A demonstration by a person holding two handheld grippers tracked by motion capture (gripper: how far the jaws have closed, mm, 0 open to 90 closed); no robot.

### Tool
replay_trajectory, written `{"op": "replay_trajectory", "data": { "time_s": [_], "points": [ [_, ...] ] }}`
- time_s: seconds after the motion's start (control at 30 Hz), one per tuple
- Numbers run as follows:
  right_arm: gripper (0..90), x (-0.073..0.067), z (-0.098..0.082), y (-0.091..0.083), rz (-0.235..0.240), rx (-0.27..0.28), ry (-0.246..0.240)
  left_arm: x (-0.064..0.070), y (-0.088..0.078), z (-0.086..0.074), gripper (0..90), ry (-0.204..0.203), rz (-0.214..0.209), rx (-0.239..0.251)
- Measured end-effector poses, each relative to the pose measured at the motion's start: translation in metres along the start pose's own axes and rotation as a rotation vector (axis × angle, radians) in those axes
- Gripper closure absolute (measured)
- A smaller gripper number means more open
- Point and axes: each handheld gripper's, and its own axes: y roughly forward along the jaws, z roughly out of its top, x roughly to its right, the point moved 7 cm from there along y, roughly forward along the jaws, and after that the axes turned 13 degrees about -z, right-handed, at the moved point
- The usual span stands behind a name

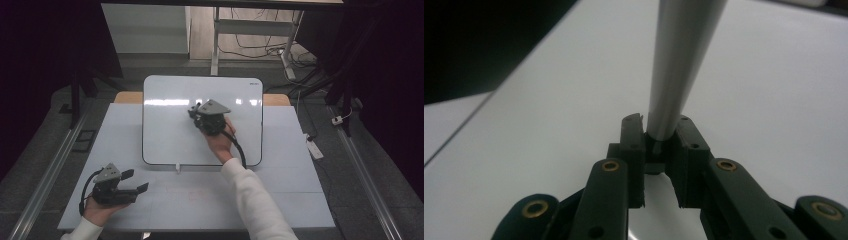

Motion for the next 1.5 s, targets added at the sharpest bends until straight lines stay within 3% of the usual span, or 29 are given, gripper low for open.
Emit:
{"op": "replay_trajectory", "data": {
  "time_s": [0.03,0.13,0.2,0.23,0.3,0.4,0.43,0.53,0.57,0.6,0.63,0.67,0.73,0.83,0.87,0.9,0.97,1.13,1.2,1.33,1.5],
  "points": [
    [77.2,0.018,0.000,-0.005,-0.044,0.004,0.022,0.000,0.000,0.000,22.4,-0.002,-0.001,0.002],
    [77.2,0.023,0.000,-0.008,-0.051,0.003,0.027,0.000,0.002,0.001,22.4,0.001,-0.005,-0.005],
    [77.1,0.016,-0.004,-0.009,-0.035,-0.003,0.007,0.001,0.003,0.001,22.4,0.005,-0.004,-0.008],
    [77.2,0.003,-0.009,-0.008,0.018,-0.011,-0.014,0.001,0.003,0.001,22.4,0.005,-0.004,-0.008],
    [77.2,-0.007,-0.012,-0.008,0.049,-0.017,-0.039,0.000,0.003,0.000,22.4,0.003,-0.002,-0.012],
    [77.2,-0.009,-0.011,-0.008,0.049,-0.018,-0.056,0.000,0.002,0.000,22.4,-0.004,0.000,-0.005],
    [77.2,-0.002,-0.008,-0.007,0.019,-0.003,-0.014,0.000,0.002,0.000,22.4,-0.005,0.001,-0.003],
    [77.2,0.001,-0.007,-0.007,0.009,-0.001,0.025,-0.001,0.002,0.000,22.4,-0.005,0.003,-0.003],
    [77.2,-0.007,-0.011,-0.008,0.044,-0.022,-0.004,-0.001,0.002,0.000,22.4,-0.005,0.003,-0.004],
    [77.2,-0.007,-0.011,-0.008,0.044,-0.022,-0.004,-0.002,0.002,0.000,22.4,-0.006,0.002,-0.003],
    [77.2,-0.014,-0.016,-0.012,0.084,-0.054,-0.022,-0.002,0.002,0.000,22.4,-0.007,0.003,-0.002],
    [77.2,-0.014,-0.016,-0.012,0.084,-0.054,-0.022,-0.002,0.002,0.000,22.4,-0.008,0.003,-0.002],
    [77.2,-0.017,-0.023,-0.025,0.156,-0.080,0.033,-0.002,0.001,0.000,22.4,-0.007,0.005,0.004],
    [77.2,-0.020,-0.029,-0.048,0.210,-0.093,0.036,-0.001,0.000,0.002,22.5,-0.006,0.011,0.016],
    [77.2,-0.020,-0.029,-0.048,0.210,-0.093,0.036,-0.001,0.000,0.002,22.5,-0.006,0.012,0.018],
    [77.1,-0.021,-0.035,-0.065,0.233,-0.100,0.048,-0.001,0.000,0.003,22.4,-0.004,0.017,0.024],
    [77.2,-0.021,-0.037,-0.071,0.241,-0.101,0.052,0.000,0.000,0.004,22.4,-0.002,0.019,0.029],
    [77.1,-0.020,-0.056,-0.116,0.270,-0.125,0.079,0.003,0.001,0.010,22.6,0.002,0.024,0.058],
    [77.1,-0.021,-0.063,-0.125,0.280,-0.134,0.089,0.005,0.001,0.013,22.8,0.001,0.022,0.072],
    [77.1,-0.022,-0.075,-0.142,0.300,-0.146,0.108,0.012,0.003,0.023,23.2,0.022,0.016,0.098],
    [77.1,-0.024,-0.079,-0.148,0.318,-0.155,0.105,0.024,0.007,0.038,23.3,0.054,-0.003,0.118]
  ]
}}
